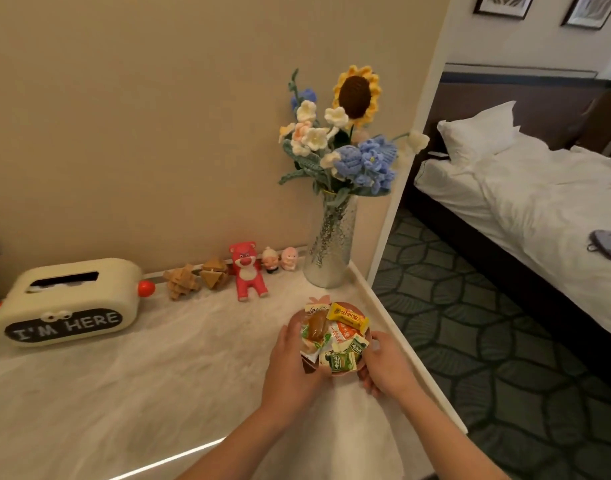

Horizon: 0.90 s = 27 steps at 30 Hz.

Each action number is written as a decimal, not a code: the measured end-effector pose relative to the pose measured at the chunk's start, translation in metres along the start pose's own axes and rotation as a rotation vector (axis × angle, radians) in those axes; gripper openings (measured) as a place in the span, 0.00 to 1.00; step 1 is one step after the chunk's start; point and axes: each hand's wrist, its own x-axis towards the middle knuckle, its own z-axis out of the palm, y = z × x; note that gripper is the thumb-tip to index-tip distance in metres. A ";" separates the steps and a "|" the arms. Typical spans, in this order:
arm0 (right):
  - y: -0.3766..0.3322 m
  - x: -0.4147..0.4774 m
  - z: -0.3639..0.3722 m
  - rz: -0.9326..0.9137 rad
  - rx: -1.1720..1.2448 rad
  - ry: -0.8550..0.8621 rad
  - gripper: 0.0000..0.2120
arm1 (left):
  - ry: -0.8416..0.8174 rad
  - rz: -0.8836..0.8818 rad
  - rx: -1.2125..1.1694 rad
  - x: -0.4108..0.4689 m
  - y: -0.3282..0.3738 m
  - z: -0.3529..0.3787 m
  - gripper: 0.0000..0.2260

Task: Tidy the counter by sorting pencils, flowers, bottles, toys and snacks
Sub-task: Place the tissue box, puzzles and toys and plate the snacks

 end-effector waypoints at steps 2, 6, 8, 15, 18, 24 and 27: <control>0.001 0.007 -0.008 -0.015 -0.089 0.058 0.10 | -0.016 0.026 0.012 0.007 0.005 0.006 0.44; -0.002 0.018 -0.019 -0.032 -0.308 0.128 0.14 | -0.013 0.040 0.061 0.018 0.011 0.015 0.45; -0.005 0.024 -0.021 -0.043 -0.402 0.141 0.14 | -0.017 0.029 0.078 0.024 0.013 0.017 0.44; -0.004 0.039 -0.020 -0.096 -0.487 0.159 0.13 | -0.018 -0.022 0.085 0.035 0.011 0.021 0.44; 0.000 0.042 -0.018 -0.096 -0.456 0.169 0.15 | -0.028 -0.030 0.097 0.038 0.008 0.022 0.44; 0.009 0.042 -0.014 -0.122 -0.381 0.150 0.16 | -0.037 -0.033 0.094 0.038 0.005 0.024 0.44; 0.010 0.043 -0.012 -0.123 -0.367 0.145 0.14 | -0.043 -0.045 0.084 0.040 0.002 0.023 0.44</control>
